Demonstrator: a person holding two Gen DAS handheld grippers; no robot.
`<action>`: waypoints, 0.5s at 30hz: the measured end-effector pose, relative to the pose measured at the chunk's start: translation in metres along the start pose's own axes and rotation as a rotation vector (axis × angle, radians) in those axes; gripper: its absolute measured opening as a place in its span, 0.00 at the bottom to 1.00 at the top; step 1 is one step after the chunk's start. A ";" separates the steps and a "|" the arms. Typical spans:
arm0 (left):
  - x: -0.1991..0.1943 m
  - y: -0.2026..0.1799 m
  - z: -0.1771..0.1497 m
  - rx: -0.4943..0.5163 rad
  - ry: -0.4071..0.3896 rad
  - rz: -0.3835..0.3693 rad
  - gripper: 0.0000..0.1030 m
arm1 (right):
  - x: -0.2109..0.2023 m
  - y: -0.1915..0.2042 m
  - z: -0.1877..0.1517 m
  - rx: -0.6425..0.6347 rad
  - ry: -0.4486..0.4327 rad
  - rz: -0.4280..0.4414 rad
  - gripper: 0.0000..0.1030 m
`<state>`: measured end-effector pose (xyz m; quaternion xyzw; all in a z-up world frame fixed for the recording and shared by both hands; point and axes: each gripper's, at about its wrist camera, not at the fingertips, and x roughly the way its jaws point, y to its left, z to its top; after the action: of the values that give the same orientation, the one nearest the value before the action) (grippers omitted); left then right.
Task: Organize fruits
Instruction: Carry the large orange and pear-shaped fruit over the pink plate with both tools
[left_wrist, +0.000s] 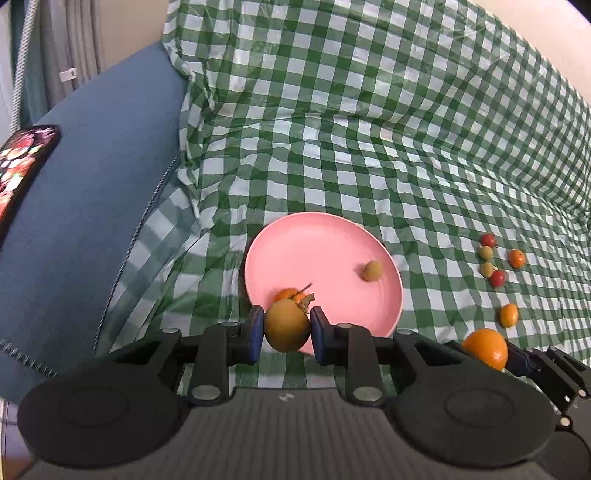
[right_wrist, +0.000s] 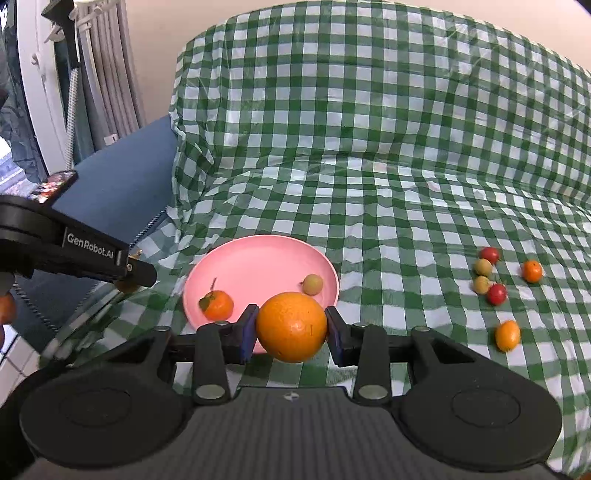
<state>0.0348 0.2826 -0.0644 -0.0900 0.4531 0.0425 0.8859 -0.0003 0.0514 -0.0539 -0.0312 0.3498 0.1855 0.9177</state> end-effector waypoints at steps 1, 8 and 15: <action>0.007 -0.002 0.003 0.008 0.005 0.004 0.29 | 0.007 0.000 0.001 -0.001 0.004 -0.002 0.38; 0.055 -0.010 0.020 0.048 0.046 0.037 0.29 | 0.054 -0.004 0.009 -0.008 0.032 -0.008 0.38; 0.094 -0.014 0.033 0.079 0.070 0.066 0.29 | 0.091 -0.009 0.013 -0.022 0.047 -0.003 0.38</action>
<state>0.1187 0.2745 -0.1198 -0.0411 0.4879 0.0507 0.8705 0.0736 0.0742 -0.1041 -0.0464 0.3691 0.1870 0.9092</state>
